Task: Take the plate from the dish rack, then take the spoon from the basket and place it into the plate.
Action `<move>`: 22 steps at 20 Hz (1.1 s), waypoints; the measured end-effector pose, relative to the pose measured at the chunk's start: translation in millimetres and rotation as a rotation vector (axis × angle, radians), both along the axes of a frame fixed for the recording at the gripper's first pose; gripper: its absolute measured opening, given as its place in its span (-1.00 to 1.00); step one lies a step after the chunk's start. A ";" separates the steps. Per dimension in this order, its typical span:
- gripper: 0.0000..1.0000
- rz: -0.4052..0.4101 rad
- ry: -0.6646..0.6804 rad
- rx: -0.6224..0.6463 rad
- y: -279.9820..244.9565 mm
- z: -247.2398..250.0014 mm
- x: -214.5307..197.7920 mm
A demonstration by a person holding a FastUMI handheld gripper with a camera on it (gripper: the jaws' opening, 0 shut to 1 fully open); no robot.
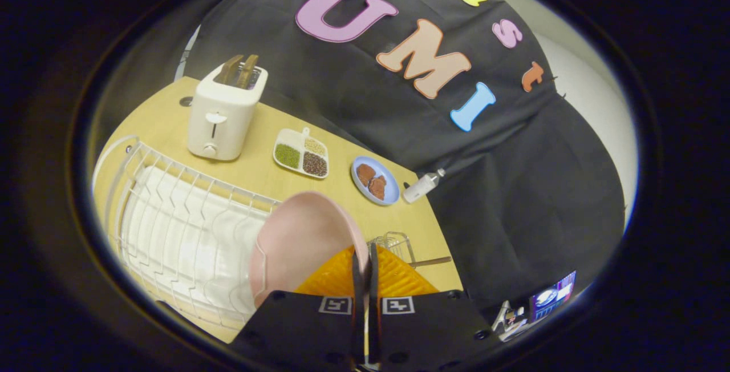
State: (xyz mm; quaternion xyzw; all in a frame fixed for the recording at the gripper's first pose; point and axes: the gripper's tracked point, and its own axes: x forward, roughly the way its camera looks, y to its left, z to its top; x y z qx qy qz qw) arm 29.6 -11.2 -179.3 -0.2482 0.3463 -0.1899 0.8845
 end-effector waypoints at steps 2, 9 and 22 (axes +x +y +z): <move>-0.89 -0.030 -0.027 0.025 -6.8 8.5 -4.0; -0.89 -0.027 -0.026 0.068 -8.1 13.6 -10.7; -0.89 0.004 -0.072 0.047 -2.7 29.4 -23.6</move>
